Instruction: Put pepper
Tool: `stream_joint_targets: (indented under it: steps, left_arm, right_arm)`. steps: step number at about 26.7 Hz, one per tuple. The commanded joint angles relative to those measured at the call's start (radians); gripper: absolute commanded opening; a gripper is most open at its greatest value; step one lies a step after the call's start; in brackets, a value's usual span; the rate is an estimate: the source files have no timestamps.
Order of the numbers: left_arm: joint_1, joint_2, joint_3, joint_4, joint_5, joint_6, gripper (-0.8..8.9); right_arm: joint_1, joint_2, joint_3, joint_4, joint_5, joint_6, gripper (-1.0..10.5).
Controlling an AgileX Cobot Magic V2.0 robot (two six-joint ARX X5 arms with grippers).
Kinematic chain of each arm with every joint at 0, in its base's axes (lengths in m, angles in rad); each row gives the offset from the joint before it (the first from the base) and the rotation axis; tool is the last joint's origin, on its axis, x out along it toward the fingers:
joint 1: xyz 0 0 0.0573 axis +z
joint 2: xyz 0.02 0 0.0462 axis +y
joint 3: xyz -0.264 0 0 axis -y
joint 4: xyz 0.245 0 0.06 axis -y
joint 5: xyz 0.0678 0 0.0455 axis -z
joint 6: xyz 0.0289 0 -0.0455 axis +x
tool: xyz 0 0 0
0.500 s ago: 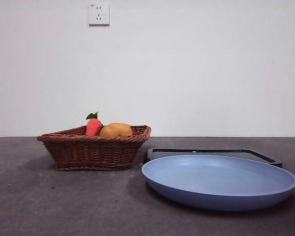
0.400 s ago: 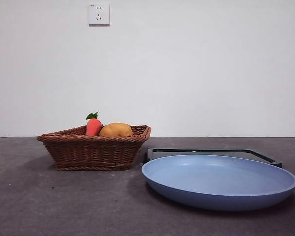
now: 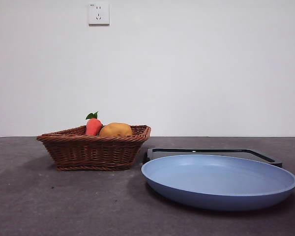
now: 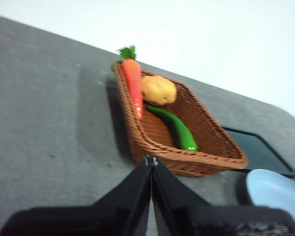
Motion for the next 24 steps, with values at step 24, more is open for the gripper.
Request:
stream_joint_targets:
  steps: [24]
  left_arm:
    - [-0.015, 0.604, 0.697, -0.456, 0.321, 0.272, 0.07]
  right_arm:
    - [0.118, 0.690, 0.843, -0.594, -0.158, -0.376, 0.1]
